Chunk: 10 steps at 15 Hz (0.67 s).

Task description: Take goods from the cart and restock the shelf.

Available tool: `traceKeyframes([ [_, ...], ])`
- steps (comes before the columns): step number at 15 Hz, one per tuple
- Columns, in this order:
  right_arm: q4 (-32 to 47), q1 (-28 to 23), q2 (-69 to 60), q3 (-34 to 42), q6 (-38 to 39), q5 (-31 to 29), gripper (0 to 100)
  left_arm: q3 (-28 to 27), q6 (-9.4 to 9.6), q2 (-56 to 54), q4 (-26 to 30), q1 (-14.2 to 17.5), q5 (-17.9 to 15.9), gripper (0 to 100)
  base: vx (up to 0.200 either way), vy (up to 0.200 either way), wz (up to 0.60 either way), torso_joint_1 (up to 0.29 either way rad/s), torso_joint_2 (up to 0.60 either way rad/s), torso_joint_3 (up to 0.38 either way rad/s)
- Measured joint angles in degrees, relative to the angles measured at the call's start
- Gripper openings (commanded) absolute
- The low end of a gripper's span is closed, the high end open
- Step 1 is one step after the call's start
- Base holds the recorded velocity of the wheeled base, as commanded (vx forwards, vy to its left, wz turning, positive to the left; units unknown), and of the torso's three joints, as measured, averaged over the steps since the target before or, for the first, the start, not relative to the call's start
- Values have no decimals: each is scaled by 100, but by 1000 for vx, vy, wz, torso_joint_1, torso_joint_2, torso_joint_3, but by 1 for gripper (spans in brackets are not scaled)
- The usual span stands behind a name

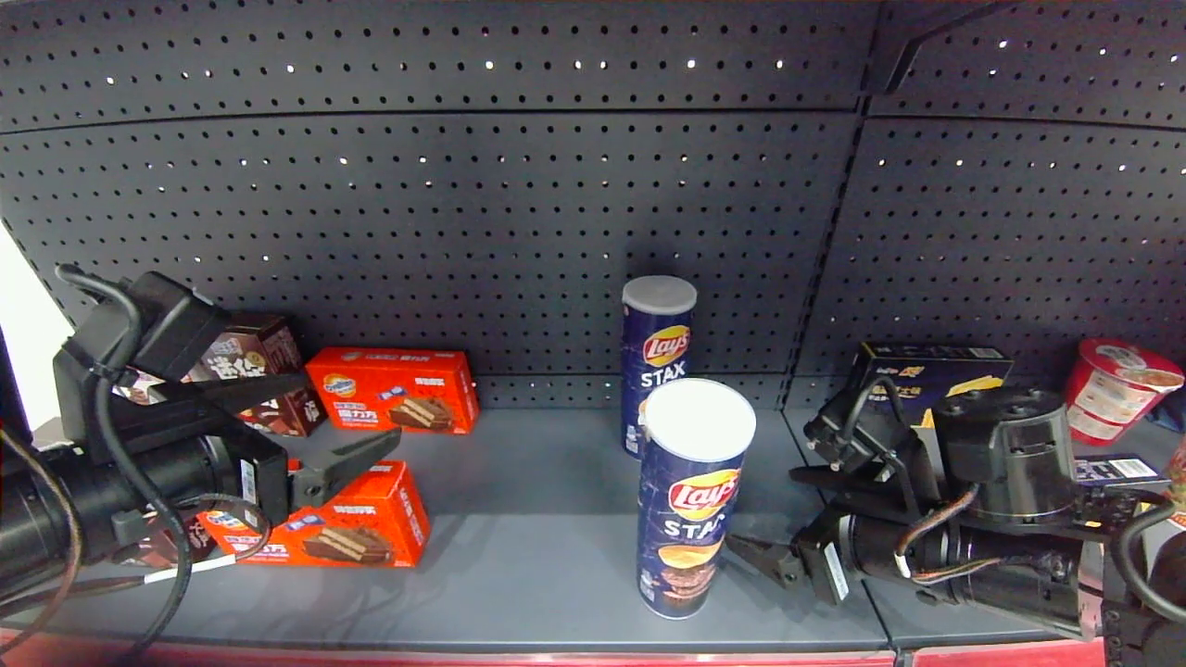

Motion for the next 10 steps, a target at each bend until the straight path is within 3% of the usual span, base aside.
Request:
traceKeyframes([
  [10,0,124,85,-30,0,2,100,30,0,9,2,0,0,100,0,0,0,0,0,0],
])
